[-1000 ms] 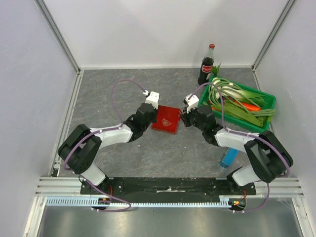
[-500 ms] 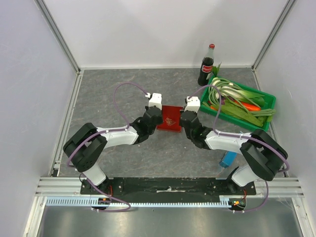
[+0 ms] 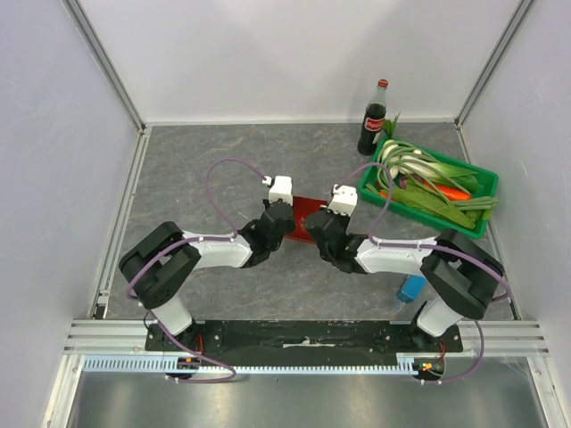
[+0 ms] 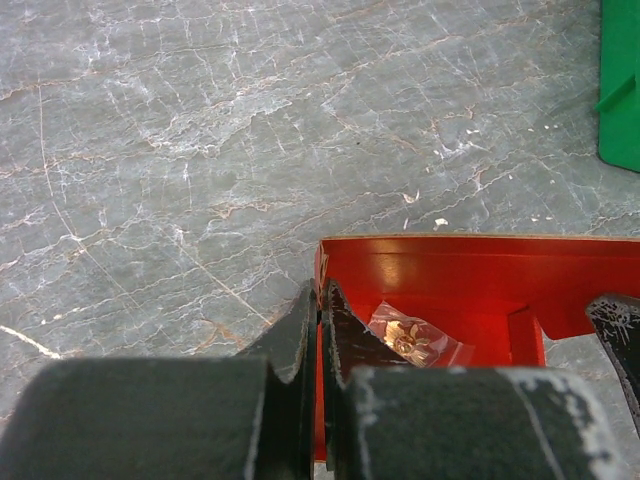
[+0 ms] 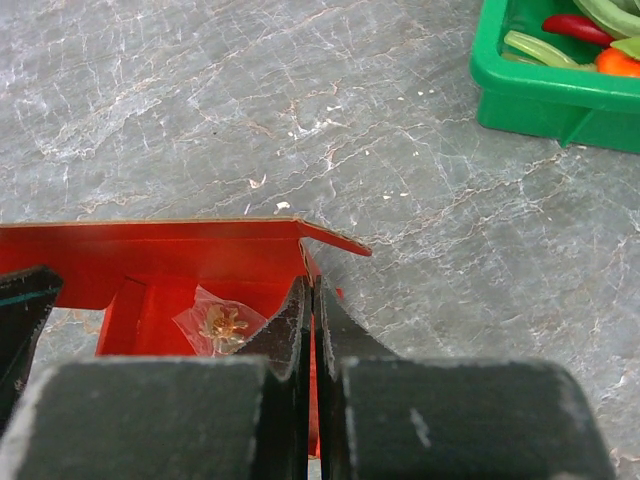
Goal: Fold the paper box
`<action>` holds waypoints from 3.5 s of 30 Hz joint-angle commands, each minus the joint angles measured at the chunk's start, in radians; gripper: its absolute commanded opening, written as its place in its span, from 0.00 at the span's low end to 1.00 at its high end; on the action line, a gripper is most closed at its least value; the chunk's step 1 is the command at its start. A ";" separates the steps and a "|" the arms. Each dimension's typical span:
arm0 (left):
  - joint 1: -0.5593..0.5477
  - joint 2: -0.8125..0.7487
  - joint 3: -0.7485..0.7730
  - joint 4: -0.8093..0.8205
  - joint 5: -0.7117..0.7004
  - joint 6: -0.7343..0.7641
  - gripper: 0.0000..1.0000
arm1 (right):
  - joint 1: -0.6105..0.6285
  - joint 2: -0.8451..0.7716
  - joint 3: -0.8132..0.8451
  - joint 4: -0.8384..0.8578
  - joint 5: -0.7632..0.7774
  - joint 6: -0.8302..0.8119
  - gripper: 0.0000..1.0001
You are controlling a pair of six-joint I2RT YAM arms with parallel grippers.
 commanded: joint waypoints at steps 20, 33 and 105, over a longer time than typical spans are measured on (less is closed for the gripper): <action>-0.022 -0.083 -0.268 0.271 -0.010 -0.023 0.02 | 0.141 0.140 0.082 -0.311 0.375 0.396 0.00; -0.077 -0.050 -0.327 0.366 -0.079 -0.031 0.02 | 0.178 0.166 0.001 -0.224 0.402 0.425 0.00; -0.298 0.127 -0.233 0.347 -0.391 0.053 0.02 | -0.305 0.000 -0.086 0.452 -1.318 0.265 0.28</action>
